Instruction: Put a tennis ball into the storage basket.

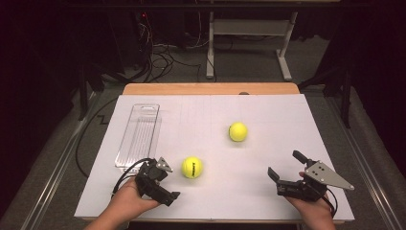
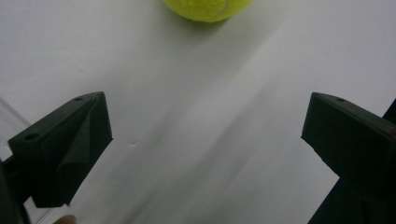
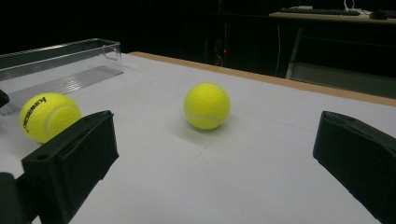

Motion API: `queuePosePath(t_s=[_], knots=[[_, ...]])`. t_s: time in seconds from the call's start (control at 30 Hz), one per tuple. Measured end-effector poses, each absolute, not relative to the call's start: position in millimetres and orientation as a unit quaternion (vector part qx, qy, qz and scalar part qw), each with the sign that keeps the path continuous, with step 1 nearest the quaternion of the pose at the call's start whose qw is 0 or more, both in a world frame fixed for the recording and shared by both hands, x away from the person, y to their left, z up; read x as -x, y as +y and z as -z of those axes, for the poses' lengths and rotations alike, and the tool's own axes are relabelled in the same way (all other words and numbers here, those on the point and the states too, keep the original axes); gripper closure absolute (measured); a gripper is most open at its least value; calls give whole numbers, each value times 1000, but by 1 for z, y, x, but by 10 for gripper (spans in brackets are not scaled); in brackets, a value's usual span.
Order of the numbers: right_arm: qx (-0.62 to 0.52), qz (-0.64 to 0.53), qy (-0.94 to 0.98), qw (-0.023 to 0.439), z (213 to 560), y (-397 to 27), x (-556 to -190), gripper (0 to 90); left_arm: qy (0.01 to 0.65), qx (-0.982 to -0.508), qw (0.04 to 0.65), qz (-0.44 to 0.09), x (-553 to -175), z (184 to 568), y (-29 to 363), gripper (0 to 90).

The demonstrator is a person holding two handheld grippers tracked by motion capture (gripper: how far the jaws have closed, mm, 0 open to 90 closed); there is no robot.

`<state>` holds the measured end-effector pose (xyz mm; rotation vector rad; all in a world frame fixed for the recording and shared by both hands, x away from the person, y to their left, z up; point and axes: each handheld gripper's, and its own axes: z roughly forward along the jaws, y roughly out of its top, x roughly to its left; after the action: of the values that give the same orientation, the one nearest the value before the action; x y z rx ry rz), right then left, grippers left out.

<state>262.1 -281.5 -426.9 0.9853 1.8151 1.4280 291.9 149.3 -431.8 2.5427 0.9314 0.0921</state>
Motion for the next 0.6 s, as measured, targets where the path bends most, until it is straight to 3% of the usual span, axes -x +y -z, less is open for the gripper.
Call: queuePosePath(t_s=[0.6], knots=[[-366, -540, 693, 306, 427, -279, -262, 2, 324, -933, 157, -5, -305, 423, 142, 27]])
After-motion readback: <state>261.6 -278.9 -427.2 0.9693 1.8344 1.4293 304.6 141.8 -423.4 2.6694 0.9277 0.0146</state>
